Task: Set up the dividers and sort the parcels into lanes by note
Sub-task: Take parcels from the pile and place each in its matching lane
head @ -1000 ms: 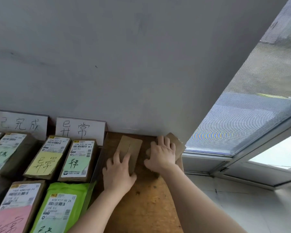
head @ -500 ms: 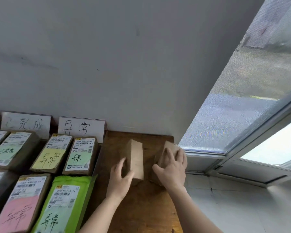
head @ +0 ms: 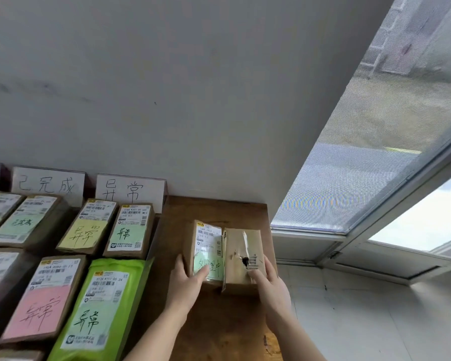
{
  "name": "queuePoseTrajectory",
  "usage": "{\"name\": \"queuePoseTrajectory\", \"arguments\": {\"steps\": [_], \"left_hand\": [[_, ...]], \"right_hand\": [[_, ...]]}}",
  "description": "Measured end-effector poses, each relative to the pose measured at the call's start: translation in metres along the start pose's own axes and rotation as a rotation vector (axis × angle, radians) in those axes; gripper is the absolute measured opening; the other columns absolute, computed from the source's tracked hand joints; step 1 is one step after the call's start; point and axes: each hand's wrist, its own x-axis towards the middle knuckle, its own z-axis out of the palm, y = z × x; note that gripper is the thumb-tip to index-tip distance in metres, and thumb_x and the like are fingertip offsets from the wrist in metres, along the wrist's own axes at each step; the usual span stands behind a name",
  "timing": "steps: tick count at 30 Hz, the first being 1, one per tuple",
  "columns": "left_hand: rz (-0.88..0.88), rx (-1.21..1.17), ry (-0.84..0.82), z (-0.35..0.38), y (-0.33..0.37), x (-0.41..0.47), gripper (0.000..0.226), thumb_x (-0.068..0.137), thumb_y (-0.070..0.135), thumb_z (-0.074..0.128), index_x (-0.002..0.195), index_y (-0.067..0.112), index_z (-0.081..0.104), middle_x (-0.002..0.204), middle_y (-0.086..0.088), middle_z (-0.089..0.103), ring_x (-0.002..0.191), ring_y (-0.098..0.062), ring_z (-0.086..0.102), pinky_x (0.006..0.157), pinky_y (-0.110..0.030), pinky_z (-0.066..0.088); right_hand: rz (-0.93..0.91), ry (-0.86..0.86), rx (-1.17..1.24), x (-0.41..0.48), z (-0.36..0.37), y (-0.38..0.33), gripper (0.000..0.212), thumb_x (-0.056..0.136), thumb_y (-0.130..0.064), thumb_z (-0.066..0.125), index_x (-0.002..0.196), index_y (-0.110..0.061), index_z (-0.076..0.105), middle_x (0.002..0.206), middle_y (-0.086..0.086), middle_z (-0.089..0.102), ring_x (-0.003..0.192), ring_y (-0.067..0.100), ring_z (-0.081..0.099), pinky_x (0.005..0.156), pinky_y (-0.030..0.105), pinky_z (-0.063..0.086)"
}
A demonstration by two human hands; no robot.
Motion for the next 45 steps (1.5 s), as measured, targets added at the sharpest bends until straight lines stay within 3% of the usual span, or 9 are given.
{"name": "queuePoseTrajectory", "arguments": {"steps": [3, 7, 12, 18, 25, 30, 33, 37, 45], "left_hand": [[-0.056, -0.041, -0.019, -0.001, -0.008, 0.004, 0.078, 0.093, 0.03, 0.064, 0.156, 0.023, 0.018, 0.154, -0.004, 0.036, 0.139, -0.026, 0.037, 0.113, -0.044, 0.033], [-0.091, -0.099, -0.061, 0.001, -0.013, 0.0, 0.074, 0.092, 0.028, 0.065, 0.154, 0.024, 0.024, 0.145, -0.003, 0.049, 0.13, -0.024, 0.048, 0.11, -0.046, 0.039], [-0.096, -0.092, -0.082, 0.001, -0.013, -0.005, 0.072, 0.091, 0.03, 0.066, 0.152, 0.026, 0.027, 0.14, -0.002, 0.054, 0.124, -0.023, 0.052, 0.106, -0.047, 0.043], [-0.087, -0.19, -0.035, -0.012, -0.006, -0.009, 0.064, 0.093, 0.029, 0.063, 0.149, 0.025, 0.033, 0.133, -0.004, 0.057, 0.116, -0.023, 0.057, 0.094, -0.047, 0.052], [-0.084, -0.224, -0.099, -0.011, -0.015, -0.024, 0.055, 0.095, 0.026, 0.061, 0.145, 0.026, 0.039, 0.125, 0.0, 0.062, 0.104, -0.015, 0.062, 0.087, -0.043, 0.054], [-0.016, -0.216, -0.028, -0.016, -0.015, -0.036, 0.068, 0.092, 0.026, 0.065, 0.152, 0.025, 0.03, 0.141, -0.003, 0.051, 0.127, -0.025, 0.05, 0.107, -0.045, 0.041], [0.074, -0.131, 0.106, -0.027, -0.01, -0.039, 0.072, 0.092, 0.028, 0.064, 0.153, 0.024, 0.026, 0.148, -0.005, 0.042, 0.134, -0.027, 0.042, 0.109, -0.043, 0.036], [0.153, 0.073, 0.095, -0.038, -0.013, -0.041, 0.074, 0.09, 0.027, 0.065, 0.153, 0.031, 0.026, 0.144, -0.005, 0.042, 0.13, -0.027, 0.045, 0.106, -0.044, 0.041], [0.058, 0.122, 0.002, -0.036, -0.026, -0.055, 0.071, 0.088, 0.026, 0.066, 0.15, 0.034, 0.032, 0.143, -0.009, 0.039, 0.13, -0.028, 0.044, 0.107, -0.043, 0.04]], "right_hand": [[-0.023, -0.012, -0.023, -0.005, -0.003, -0.001, 0.079, 0.063, -0.039, 0.055, 0.141, -0.031, 0.046, 0.102, -0.008, 0.064, 0.087, 0.0, 0.055, 0.059, 0.005, 0.038], [-0.164, 0.137, -0.35, -0.01, 0.006, -0.002, 0.084, 0.08, -0.048, 0.064, 0.152, -0.035, 0.024, 0.14, -0.007, 0.049, 0.12, 0.014, 0.051, 0.093, 0.027, 0.041], [-0.134, 0.123, -0.764, -0.011, 0.028, -0.005, 0.116, 0.055, -0.082, 0.059, 0.152, -0.038, 0.014, 0.147, 0.006, 0.024, 0.138, 0.027, 0.03, 0.107, 0.039, 0.037], [-0.01, 0.102, -0.063, -0.021, 0.006, -0.009, 0.08, 0.059, -0.045, 0.059, 0.136, -0.036, 0.044, 0.113, -0.005, 0.057, 0.103, 0.016, 0.057, 0.083, 0.032, 0.041], [0.077, 0.011, 0.251, -0.049, 0.006, 0.002, 0.028, 0.088, -0.021, 0.069, 0.115, -0.023, 0.061, 0.097, -0.011, 0.058, 0.092, 0.006, 0.056, 0.106, 0.046, 0.043], [0.131, 0.007, 0.238, -0.049, -0.001, 0.019, 0.064, 0.047, -0.052, 0.078, 0.107, -0.03, 0.069, 0.101, 0.0, 0.075, 0.098, 0.017, 0.069, 0.094, 0.046, 0.053], [0.187, -0.059, 0.103, -0.042, -0.021, 0.024, 0.065, 0.045, -0.041, 0.074, 0.106, -0.017, 0.071, 0.096, 0.006, 0.076, 0.083, 0.018, 0.068, 0.064, 0.032, 0.051], [0.238, -0.302, -0.06, -0.035, -0.041, 0.02, 0.075, 0.048, -0.014, 0.071, 0.122, -0.008, 0.063, 0.111, 0.012, 0.07, 0.087, 0.021, 0.064, 0.061, 0.026, 0.048], [0.018, 0.439, -0.545, -0.039, -0.003, 0.006, 0.077, 0.075, -0.064, 0.067, 0.131, -0.015, 0.048, 0.127, 0.011, 0.048, 0.121, 0.03, 0.049, 0.092, 0.04, 0.043]]}}
